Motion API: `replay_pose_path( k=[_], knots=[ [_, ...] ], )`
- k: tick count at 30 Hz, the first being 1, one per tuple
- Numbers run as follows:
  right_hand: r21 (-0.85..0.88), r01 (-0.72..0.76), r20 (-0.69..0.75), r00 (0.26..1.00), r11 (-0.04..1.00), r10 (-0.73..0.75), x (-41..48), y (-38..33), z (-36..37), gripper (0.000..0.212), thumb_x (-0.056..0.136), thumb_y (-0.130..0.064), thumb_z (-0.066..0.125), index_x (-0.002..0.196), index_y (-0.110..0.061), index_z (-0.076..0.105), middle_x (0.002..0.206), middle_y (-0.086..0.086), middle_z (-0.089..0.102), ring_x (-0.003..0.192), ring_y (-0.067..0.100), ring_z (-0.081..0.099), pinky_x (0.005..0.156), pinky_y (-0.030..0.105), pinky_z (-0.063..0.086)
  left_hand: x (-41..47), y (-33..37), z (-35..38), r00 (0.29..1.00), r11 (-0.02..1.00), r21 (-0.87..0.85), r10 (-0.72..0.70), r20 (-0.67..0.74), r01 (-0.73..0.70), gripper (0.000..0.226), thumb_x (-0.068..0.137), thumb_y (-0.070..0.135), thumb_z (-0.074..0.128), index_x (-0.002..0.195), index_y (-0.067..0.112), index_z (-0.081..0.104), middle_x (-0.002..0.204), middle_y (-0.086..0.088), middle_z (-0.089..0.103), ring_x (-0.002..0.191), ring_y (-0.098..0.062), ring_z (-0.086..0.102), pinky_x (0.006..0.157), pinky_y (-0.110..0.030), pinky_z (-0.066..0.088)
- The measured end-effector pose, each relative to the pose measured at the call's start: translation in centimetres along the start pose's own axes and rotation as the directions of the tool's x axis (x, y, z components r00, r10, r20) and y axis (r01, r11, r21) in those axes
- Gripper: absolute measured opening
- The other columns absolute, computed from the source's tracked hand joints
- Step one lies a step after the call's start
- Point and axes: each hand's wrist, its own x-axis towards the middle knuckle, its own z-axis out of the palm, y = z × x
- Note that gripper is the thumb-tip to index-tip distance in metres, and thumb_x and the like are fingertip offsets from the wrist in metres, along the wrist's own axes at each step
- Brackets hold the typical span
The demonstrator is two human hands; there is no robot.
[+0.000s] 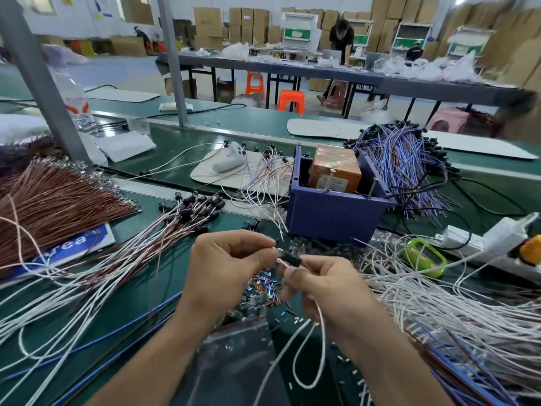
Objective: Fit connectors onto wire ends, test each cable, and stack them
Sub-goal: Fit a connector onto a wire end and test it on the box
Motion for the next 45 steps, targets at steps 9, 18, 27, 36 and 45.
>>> replay_pose_path(
  k=[9, 18, 27, 36, 45],
  knots=[
    [0.652, 0.218, -0.273, 0.961, 0.726, -0.043, -0.2, -2.0, -3.1, 0.017, 0.085, -0.022, 0.064, 0.082, -0.007, 0.071, 0.056, 0.003, 0.048, 0.039, 0.008, 0.029, 0.04, 0.019, 0.025, 0.4, 0.1, -0.6, 0.997, 0.997, -0.038, -0.068, -0.045, 0.067, 0.024, 0.072, 0.008, 0.09, 0.082, 0.029, 0.083, 0.077, -0.002, 0.079, 0.069, -0.01, 0.074, 0.065, -0.015, 0.056],
    [0.855, 0.298, -0.313, 0.949, 0.425, -0.037, 0.3, -2.0, -4.0, 0.014, 0.097, -0.02, 0.056, 0.086, -0.013, 0.062, 0.056, -0.003, 0.042, 0.039, 0.009, 0.024, 0.04, 0.02, 0.028, -1.7, 0.0, 2.1, 0.799, 0.979, 0.202, -0.141, 0.584, 0.025, 0.06, 0.072, 0.032, 0.08, 0.113, 0.071, 0.061, 0.099, 0.018, 0.079, 0.092, -0.003, 0.074, 0.081, -0.019, 0.057],
    [0.69, 0.221, -0.359, 0.931, 0.689, 0.06, 0.4, -1.4, -4.0, 0.02, 0.101, -0.015, 0.055, 0.087, -0.008, 0.069, 0.058, 0.003, 0.051, 0.037, 0.009, 0.026, 0.039, 0.019, 0.032, -0.4, -0.1, 0.9, 0.906, 0.884, -0.308, -0.237, 0.352, 0.351, 0.019, 0.068, 0.011, 0.082, 0.087, 0.015, 0.085, 0.084, -0.013, 0.079, 0.074, -0.014, 0.075, 0.068, -0.018, 0.057],
    [0.638, 0.18, -0.326, 0.944, 0.749, 0.051, 0.6, -0.8, -2.0, 0.018, 0.099, -0.01, 0.058, 0.088, -0.002, 0.071, 0.06, 0.011, 0.057, 0.035, 0.011, 0.029, 0.037, 0.02, 0.028, 0.3, -0.3, 1.5, 0.853, 0.799, -0.324, -0.408, 0.326, 0.506, 0.017, 0.064, 0.028, 0.079, 0.08, 0.023, 0.081, 0.095, -0.013, 0.078, 0.05, -0.012, 0.062, 0.04, -0.016, 0.037],
    [0.699, 0.184, -0.282, 0.959, 0.691, 0.03, 0.5, -0.7, -1.1, 0.021, 0.103, -0.014, 0.051, 0.094, -0.001, 0.064, 0.058, 0.01, 0.053, 0.037, 0.01, 0.027, 0.037, 0.02, 0.029, 0.0, 0.0, 3.1, 0.868, 0.868, -0.14, -0.44, 0.229, 0.477, 0.013, 0.086, -0.002, 0.075, 0.088, 0.008, 0.082, 0.088, -0.013, 0.08, 0.057, -0.01, 0.07, 0.049, -0.022, 0.053]
  ],
)
